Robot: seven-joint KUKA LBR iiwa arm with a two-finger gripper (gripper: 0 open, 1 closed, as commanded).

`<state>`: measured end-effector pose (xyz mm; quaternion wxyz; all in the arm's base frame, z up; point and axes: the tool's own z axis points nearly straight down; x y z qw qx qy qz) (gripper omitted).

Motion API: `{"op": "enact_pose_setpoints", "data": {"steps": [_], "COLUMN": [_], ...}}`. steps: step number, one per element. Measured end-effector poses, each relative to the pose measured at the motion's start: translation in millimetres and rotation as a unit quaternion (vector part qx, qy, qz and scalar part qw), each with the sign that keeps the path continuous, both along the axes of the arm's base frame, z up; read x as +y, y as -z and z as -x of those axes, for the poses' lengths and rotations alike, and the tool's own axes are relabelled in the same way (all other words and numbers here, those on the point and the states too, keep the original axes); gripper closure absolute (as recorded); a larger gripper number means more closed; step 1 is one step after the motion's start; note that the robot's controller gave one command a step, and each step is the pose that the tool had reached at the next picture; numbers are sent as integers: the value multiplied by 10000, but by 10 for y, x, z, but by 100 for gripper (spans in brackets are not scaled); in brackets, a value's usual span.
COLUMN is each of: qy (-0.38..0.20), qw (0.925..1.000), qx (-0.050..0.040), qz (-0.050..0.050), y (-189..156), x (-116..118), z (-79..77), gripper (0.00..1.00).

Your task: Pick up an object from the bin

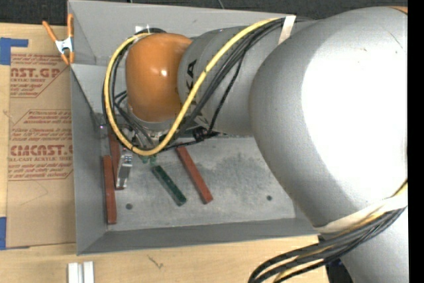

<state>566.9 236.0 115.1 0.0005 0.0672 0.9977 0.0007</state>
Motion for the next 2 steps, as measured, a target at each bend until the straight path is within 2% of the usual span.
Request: {"op": "enact_pose_setpoints", "data": {"steps": [1,2], "qy": [429,209], "qw": [9991,9998], "qx": [5,-1], "qz": [1,5], "y": [-16,28], "x": [-3,-101], "z": [-95,-154], "gripper": [0,0]}}
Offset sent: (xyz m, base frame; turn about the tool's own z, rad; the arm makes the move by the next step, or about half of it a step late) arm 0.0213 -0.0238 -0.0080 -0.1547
